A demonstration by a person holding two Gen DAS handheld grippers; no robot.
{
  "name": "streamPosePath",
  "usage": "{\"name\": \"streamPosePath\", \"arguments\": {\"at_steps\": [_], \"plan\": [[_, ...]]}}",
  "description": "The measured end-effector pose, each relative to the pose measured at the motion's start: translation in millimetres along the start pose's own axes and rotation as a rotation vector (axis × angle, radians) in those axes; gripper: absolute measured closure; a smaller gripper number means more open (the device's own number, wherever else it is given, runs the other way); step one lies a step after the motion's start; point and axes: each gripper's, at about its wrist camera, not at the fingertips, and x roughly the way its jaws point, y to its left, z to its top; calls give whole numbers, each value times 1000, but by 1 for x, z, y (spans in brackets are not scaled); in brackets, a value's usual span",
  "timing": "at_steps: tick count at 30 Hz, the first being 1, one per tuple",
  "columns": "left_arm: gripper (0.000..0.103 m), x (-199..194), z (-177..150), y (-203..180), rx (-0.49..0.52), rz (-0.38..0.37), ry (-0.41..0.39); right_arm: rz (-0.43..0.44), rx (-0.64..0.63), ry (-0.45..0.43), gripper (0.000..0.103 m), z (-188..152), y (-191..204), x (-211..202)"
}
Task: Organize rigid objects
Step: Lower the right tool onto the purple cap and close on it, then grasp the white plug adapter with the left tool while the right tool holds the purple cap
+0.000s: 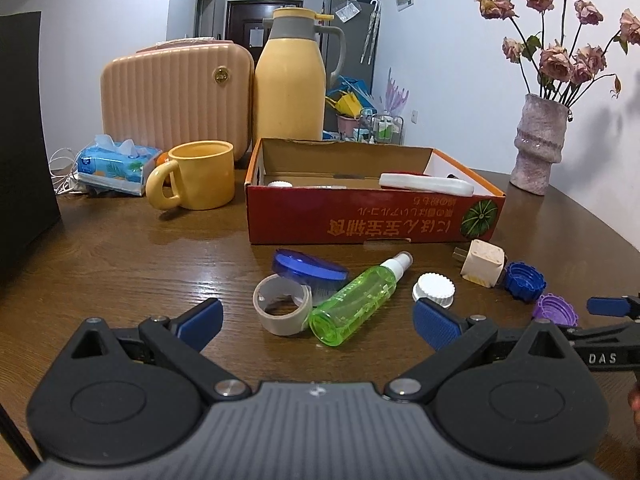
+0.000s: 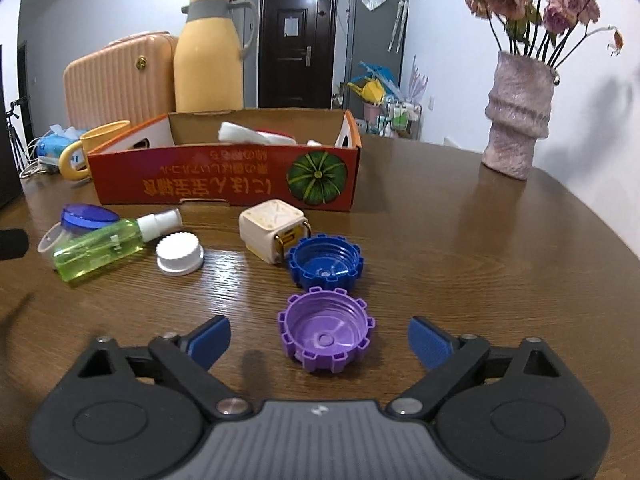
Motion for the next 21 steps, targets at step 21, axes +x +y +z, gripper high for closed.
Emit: {"name": "streamPosePath", "arguments": {"at_steps": [21], "plan": [[0, 8, -3, 1, 3, 9, 17, 46, 95, -91, 49, 0, -7, 0]]}}
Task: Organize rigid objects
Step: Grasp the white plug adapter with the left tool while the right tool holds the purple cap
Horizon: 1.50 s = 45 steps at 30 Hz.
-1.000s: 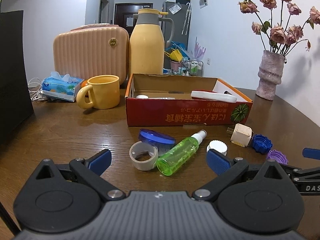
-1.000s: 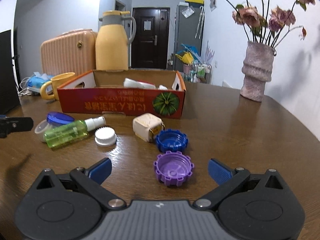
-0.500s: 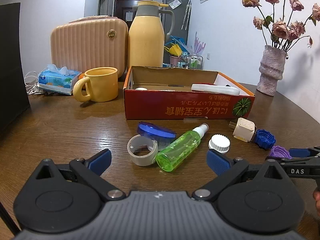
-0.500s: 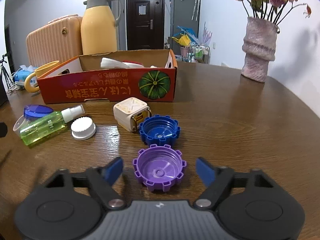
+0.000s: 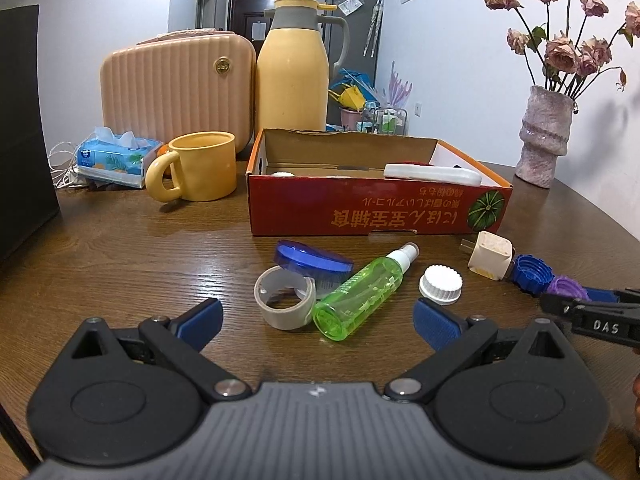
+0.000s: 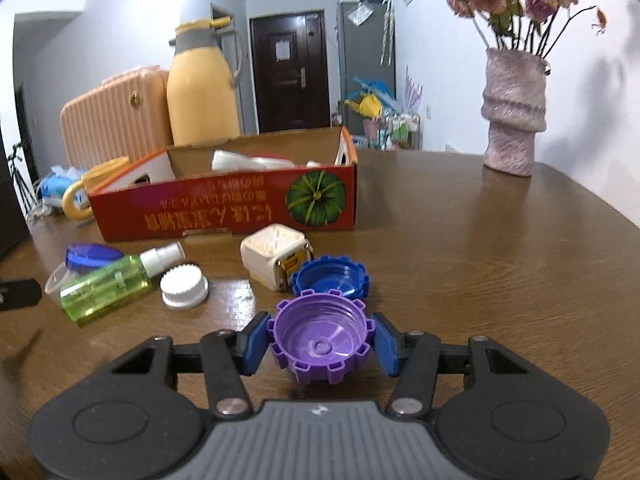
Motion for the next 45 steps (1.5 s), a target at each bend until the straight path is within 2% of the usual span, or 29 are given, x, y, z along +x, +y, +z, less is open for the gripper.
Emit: {"name": "streamPosePath", "arguments": {"at_steps": [9, 22, 35, 45], "plan": [[0, 0, 2, -16, 43, -20, 7, -16, 43, -78, 49, -1, -7, -14], [0, 14, 23, -69, 136, -70, 11, -28, 76, -152, 49, -3, -20, -28], [0, 52, 36, -131, 214, -128, 30, -46, 128, -182, 49, -1, -44, -31], [0, 88, 43, -155, 226, -112, 46, -130, 155, -191, 49, 2, -70, -27]]}}
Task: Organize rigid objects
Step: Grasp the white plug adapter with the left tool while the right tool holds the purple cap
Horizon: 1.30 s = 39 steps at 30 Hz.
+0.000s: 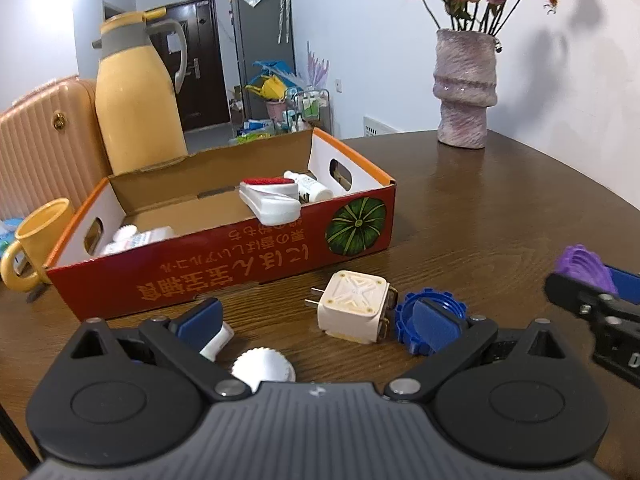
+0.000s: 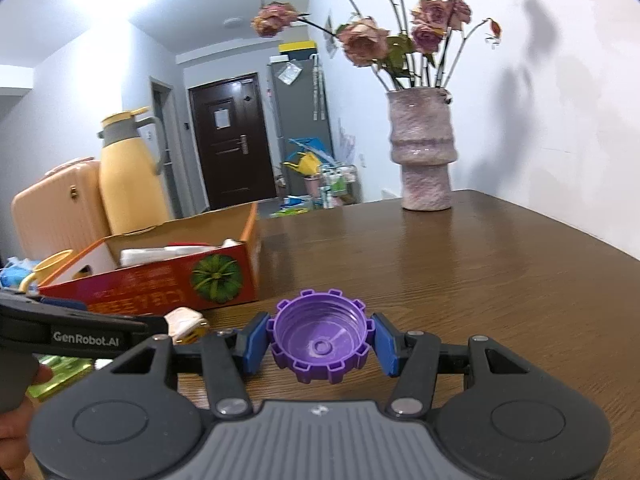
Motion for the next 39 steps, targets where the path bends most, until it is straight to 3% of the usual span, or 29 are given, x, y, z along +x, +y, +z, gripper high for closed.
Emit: {"name": "streamPosePath", "arguments": {"at_steps": [17, 28, 35, 39], "plan": [[1, 45, 8, -2, 6, -5, 51, -96, 66, 26, 49, 3, -34, 9], [16, 63, 10, 3, -11, -57, 88, -96, 85, 23, 49, 3, -37, 8], [38, 70, 9, 6, -40, -112, 135, -101, 90, 33, 49, 2, -38, 10], [39, 69, 8, 8, -50, -114, 130, -101, 91, 34, 49, 2, -38, 10]]}}
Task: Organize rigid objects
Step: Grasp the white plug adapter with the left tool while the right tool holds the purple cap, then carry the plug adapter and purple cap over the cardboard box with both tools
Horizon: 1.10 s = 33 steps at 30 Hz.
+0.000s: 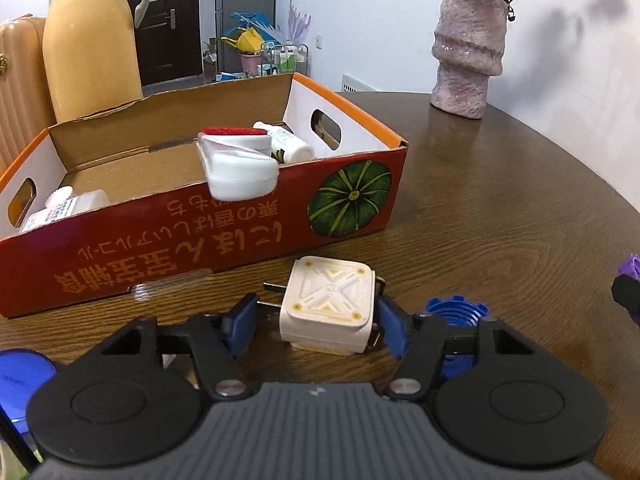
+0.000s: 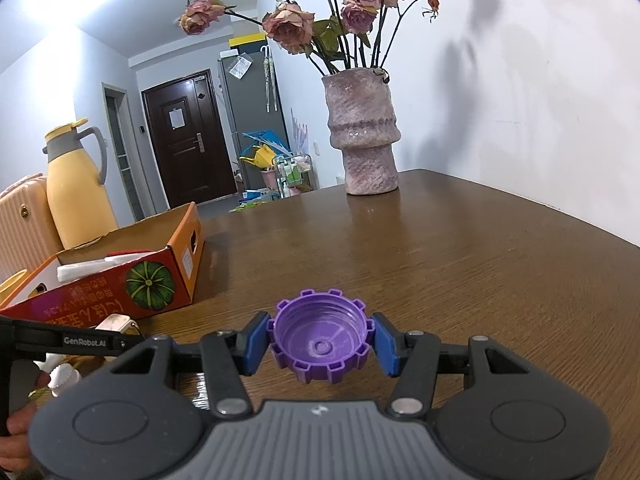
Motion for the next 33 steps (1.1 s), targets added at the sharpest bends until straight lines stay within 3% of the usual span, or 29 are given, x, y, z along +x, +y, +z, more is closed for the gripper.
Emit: {"name": "streamPosePath", "arguments": {"at_steps": [17, 33], "plan": [[39, -37, -12, -4, 5, 14, -94, 6, 16, -21, 49, -1, -1, -3], [39, -97, -33, 15, -54, 1, -161, 80, -56, -80, 49, -1, 21, -19]]}}
